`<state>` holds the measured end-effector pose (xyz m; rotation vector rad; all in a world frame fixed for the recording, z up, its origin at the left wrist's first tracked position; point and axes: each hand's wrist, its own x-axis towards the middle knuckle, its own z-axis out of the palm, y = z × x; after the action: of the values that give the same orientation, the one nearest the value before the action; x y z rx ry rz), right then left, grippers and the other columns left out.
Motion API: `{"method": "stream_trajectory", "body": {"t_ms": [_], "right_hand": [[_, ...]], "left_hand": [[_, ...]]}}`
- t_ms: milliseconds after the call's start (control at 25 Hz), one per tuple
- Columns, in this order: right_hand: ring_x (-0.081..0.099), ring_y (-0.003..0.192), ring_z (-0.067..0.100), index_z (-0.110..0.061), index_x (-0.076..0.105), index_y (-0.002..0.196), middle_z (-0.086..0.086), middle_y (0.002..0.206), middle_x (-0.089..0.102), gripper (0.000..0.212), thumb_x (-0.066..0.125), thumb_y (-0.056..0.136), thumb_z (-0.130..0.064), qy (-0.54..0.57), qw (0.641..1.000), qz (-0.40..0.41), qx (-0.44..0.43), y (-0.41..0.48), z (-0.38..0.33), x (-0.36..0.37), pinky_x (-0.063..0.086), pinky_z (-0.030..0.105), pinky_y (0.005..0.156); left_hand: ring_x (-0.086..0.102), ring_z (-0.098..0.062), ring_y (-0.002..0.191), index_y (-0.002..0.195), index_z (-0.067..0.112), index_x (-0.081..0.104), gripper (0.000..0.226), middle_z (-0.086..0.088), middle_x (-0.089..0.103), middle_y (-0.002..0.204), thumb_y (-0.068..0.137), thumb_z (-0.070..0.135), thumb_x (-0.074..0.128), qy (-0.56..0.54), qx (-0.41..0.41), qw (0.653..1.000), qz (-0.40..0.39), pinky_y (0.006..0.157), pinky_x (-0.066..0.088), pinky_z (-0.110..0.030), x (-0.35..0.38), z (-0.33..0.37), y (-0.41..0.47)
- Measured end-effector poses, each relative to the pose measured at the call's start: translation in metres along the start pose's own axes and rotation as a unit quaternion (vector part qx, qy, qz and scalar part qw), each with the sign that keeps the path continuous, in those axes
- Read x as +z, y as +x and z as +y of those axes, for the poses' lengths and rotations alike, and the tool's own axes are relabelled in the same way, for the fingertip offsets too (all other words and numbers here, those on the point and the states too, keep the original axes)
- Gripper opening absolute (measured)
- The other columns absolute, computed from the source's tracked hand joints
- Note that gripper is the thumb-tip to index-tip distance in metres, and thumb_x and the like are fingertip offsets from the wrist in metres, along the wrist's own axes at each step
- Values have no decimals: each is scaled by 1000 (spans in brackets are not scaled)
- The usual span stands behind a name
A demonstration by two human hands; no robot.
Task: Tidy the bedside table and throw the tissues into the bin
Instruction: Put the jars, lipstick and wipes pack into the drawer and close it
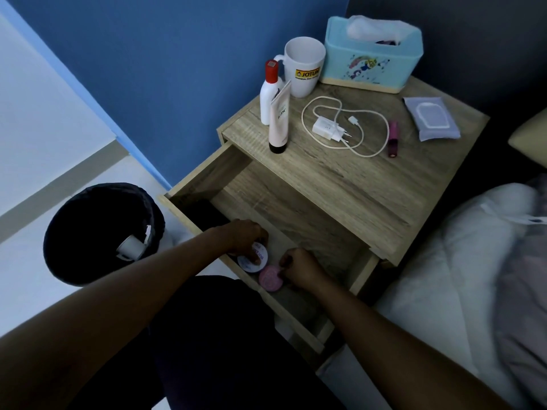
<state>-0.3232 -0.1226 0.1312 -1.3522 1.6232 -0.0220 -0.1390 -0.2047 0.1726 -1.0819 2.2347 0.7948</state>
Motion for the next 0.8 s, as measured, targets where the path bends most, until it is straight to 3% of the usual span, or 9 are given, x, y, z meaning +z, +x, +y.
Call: {"method": "stream_trajectory", "body": {"t_ms": [120, 240, 480, 600, 800], "right_hand": [[67, 85, 24, -13, 67, 93, 7, 96, 69, 18, 76, 77, -16, 6, 1000, 13, -20, -2, -3, -4, 58, 45, 80], [66, 91, 18, -14, 69, 99, 2, 98, 71, 15, 70, 84, -20, 0, 998, 30, -52, -11, -16, -24, 55, 37, 83], [67, 69, 9, -19, 71, 91, -7, 81, 70, 8, 67, 87, -13, 80, 975, 86, -187, -72, -33, -112, 50, 17, 59], [66, 63, 6, -27, 70, 83, -11, 73, 70, 17, 68, 84, -10, 99, 952, 206, -204, -78, -17, -160, 51, 17, 60], [63, 75, 13, -9, 72, 92, 5, 83, 71, 9, 68, 84, -9, 115, 889, 407, -178, -55, 11, -238, 48, 25, 74]], "left_hand": [[55, -24, 117, 124, 18, 57, 59, -4, 58, 128, 77, 47, 75, -56, -5, 997, 47, 94, 47, -38, -9, -2, -6], [58, -20, 111, 118, 16, 61, 44, -3, 61, 123, 81, 37, 73, -140, 5, 981, 135, 94, 49, -40, -30, 7, -23], [66, -13, 83, 98, 13, 68, 19, 0, 71, 92, 84, 25, 73, -260, 94, 918, 284, 75, 54, -25, -99, 71, -51], [63, -7, 73, 93, 14, 70, 11, 3, 71, 85, 83, 19, 72, -249, 84, 889, 375, 70, 51, -19, -130, 100, -33], [68, -23, 85, 89, 24, 71, 12, -2, 73, 86, 80, 29, 65, -246, 7, 873, 421, 80, 55, -35, -158, 155, 30]]}}
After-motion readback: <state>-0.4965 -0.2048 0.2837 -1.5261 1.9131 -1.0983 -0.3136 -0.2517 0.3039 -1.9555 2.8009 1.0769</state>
